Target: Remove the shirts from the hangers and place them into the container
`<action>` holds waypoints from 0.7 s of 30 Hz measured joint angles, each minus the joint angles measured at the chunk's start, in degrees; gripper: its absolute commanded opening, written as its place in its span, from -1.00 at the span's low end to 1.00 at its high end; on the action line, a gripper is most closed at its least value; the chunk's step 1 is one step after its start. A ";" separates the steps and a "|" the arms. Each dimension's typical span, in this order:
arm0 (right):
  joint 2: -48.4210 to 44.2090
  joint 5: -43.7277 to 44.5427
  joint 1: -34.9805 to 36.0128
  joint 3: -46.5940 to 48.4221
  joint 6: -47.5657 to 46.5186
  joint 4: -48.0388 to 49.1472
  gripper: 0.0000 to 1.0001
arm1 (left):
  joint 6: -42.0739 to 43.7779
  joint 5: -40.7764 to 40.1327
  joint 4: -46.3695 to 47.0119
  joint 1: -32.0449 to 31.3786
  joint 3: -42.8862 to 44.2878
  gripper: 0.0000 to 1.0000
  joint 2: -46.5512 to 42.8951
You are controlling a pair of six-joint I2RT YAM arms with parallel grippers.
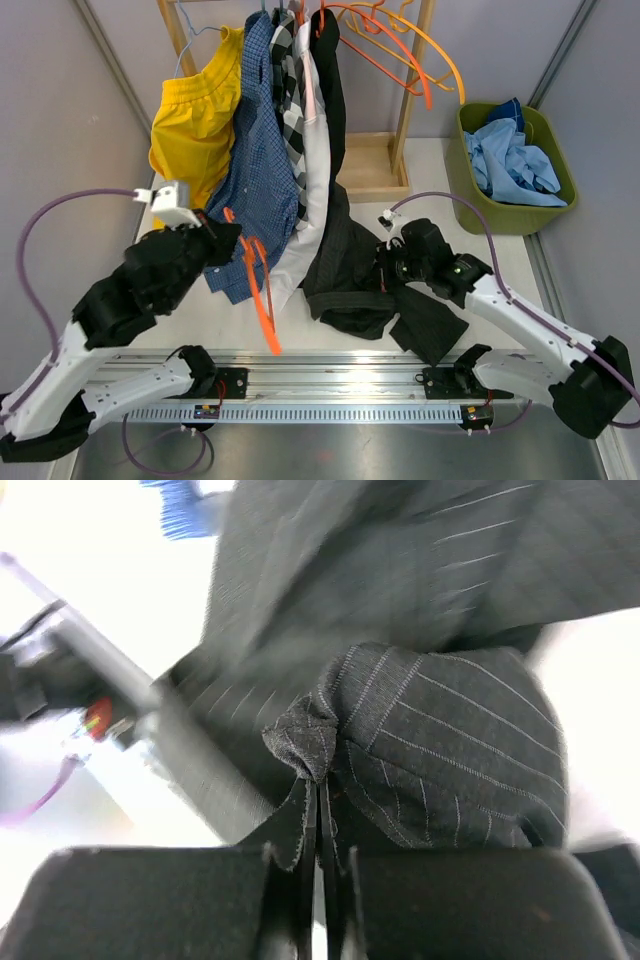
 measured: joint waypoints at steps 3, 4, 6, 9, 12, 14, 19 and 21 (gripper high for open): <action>-4.85 -6.03 1.51 1.09 0.85 -2.49 0.32 | 0.96 -5.35 -0.22 0.00 0.04 -1.00 7.32; -6.32 -6.91 2.29 1.99 0.96 -3.76 0.98 | 1.03 -7.08 -0.37 0.00 0.04 -1.00 9.51; -8.83 -7.52 4.39 4.42 0.74 -6.14 0.99 | 1.16 -10.25 -1.01 -0.13 0.04 -1.00 13.05; -12.09 -7.13 8.02 10.45 0.37 -9.44 0.99 | 1.18 -15.08 -1.70 -0.87 0.09 -1.00 16.85; -12.98 -5.92 10.62 16.63 -0.48 -10.84 0.99 | 1.20 -18.86 -2.45 -1.84 0.46 -1.00 20.20; -12.22 -4.22 12.85 19.50 -1.22 -11.13 0.99 | 1.22 -20.90 -2.49 -2.43 1.16 -1.00 22.58; -5.70 2.03 20.33 23.08 -3.19 -12.17 0.99 | 1.95 -24.15 -2.43 -2.97 4.52 -1.00 27.76; -1.77 5.38 23.50 23.71 -3.89 -12.37 0.99 | 2.29 -24.46 -2.19 -3.06 5.25 -1.00 28.76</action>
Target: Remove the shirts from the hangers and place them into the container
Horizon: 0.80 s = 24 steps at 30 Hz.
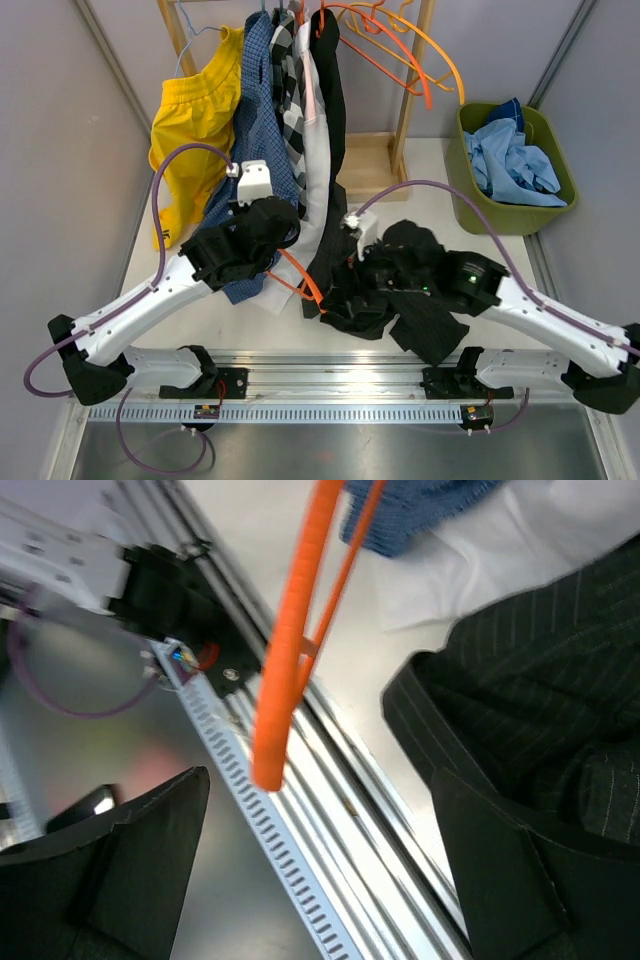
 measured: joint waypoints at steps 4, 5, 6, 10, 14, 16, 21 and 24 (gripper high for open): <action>5.90 8.24 4.90 0.02 -0.61 -1.66 0.99 | 0.63 0.00 0.42 -0.44 0.55 -1.00 0.39; 6.64 10.36 6.03 0.02 -0.70 -1.92 0.99 | 0.85 0.00 0.42 -0.57 0.83 -1.00 0.50; 7.17 12.17 7.02 0.02 -0.72 -2.10 0.99 | 0.96 0.00 0.50 -0.63 1.22 -1.00 0.68; 8.13 19.19 10.49 1.25 -0.81 -2.27 0.99 | 1.25 0.09 1.38 -0.96 2.10 -1.00 1.66; 9.16 25.53 13.16 3.52 -1.01 -1.77 0.93 | 1.33 0.31 1.68 -1.09 2.27 -1.00 2.89; 9.88 27.91 14.01 4.37 -1.22 -1.11 0.86 | 1.33 0.46 1.70 -1.09 2.29 -1.00 3.45; 12.20 31.45 14.43 4.92 -1.97 0.79 -0.31 | 1.31 0.85 1.73 -1.14 2.29 -1.00 3.89; 13.29 32.28 14.45 4.72 -1.51 1.62 -1.00 | 1.51 0.83 2.03 -1.14 2.32 -1.00 3.85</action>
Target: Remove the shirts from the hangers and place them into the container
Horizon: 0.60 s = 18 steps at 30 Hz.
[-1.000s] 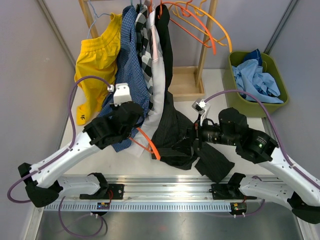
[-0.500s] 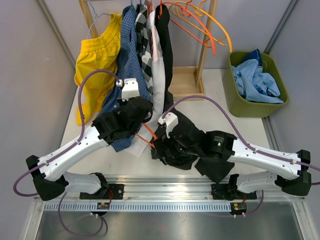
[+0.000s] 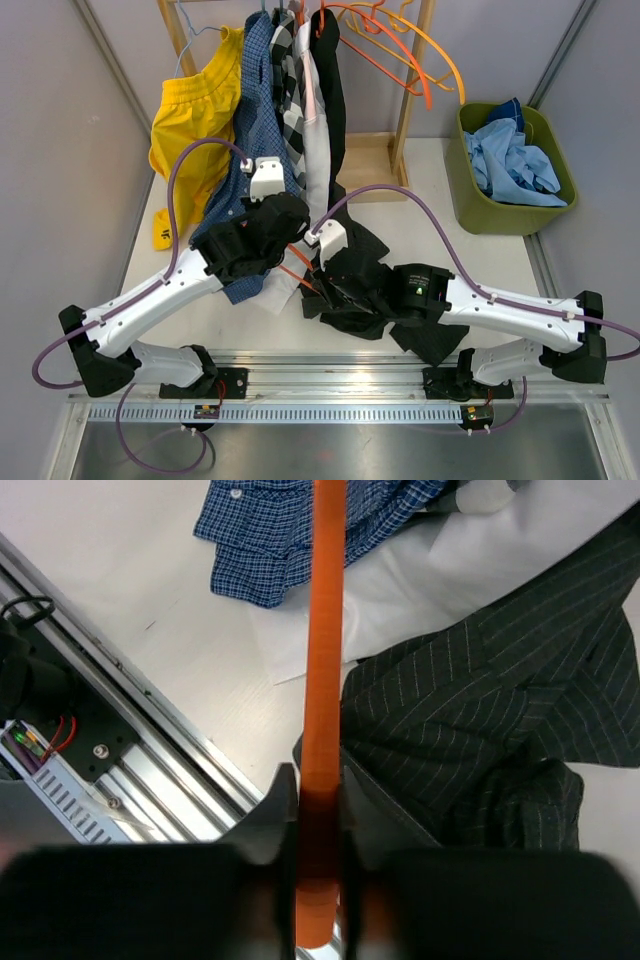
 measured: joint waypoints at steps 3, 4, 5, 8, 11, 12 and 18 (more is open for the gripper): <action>-0.20 1.25 -0.17 -0.44 1.11 0.04 -1.00 | 0.02 0.09 0.04 0.07 0.02 -1.00 -0.44; -0.37 1.42 -0.11 -0.68 1.29 0.33 -1.00 | 0.02 0.26 0.07 0.04 0.04 -1.00 -0.74; -0.72 1.49 -0.07 -1.03 1.42 0.59 -1.00 | 0.02 0.50 0.04 0.00 0.11 -1.00 -1.07; -2.58 1.14 -0.09 -2.16 1.46 1.27 -1.00 | 0.02 1.81 0.04 -0.31 0.52 -0.60 -2.19; -6.34 -1.42 -0.11 -4.20 0.35 2.86 -1.00 | 0.87 4.15 0.20 -0.70 0.61 0.26 -4.13; -7.85 -2.89 -0.09 -5.03 -0.22 3.21 -1.00 | 1.22 4.81 0.48 -0.76 0.61 0.41 -4.87; -13.90 -8.11 -0.17 -6.64 -2.25 6.60 -1.00 | 1.49 6.93 2.64 -2.25 0.57 0.98 -11.26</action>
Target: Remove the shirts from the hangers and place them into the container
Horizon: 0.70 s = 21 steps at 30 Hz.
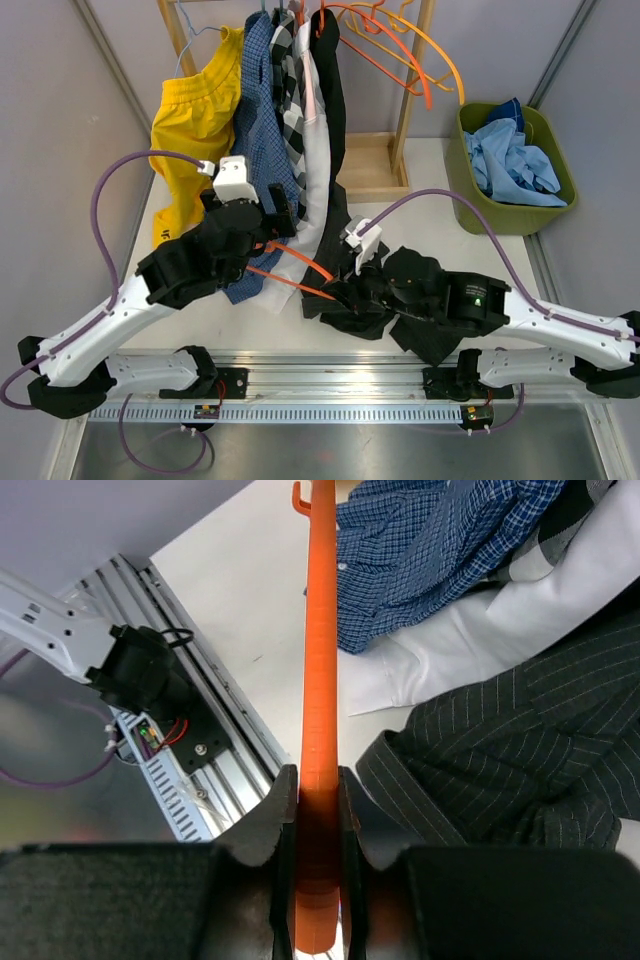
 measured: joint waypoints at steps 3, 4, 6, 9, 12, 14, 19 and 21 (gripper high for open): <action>-1.73 -0.96 -0.09 -0.02 -0.31 0.46 -1.00 | 0.48 1.14 1.03 -0.55 -0.15 0.98 -2.73; -2.19 -1.05 -0.09 -0.04 -0.31 0.50 -1.00 | 0.87 1.84 1.81 -0.74 -0.50 0.98 -4.28; -3.10 -1.05 -0.09 -0.13 -0.28 0.63 -1.00 | 2.16 4.39 4.87 -0.96 -1.99 0.97 -8.31; -6.71 -1.53 0.09 -1.09 -0.09 -3.10 -1.00 | 6.88 5.35 13.46 0.24 -8.39 0.98 -20.70; -10.69 -1.77 0.17 -1.36 0.24 -7.13 -1.00 | 9.07 8.68 22.69 0.87 -13.86 0.98 -34.67; -12.52 -1.14 0.20 -1.33 0.31 -8.57 -1.00 | 9.20 10.78 29.35 0.98 -15.87 0.98 -41.46; -15.56 2.56 0.20 0.70 0.31 -14.67 -1.00 | 8.17 16.63 36.39 1.18 -20.72 0.98 -44.63; -16.96 4.76 0.22 2.71 0.31 -17.79 -1.00 | 7.43 18.16 35.54 1.18 -22.69 0.98 -43.87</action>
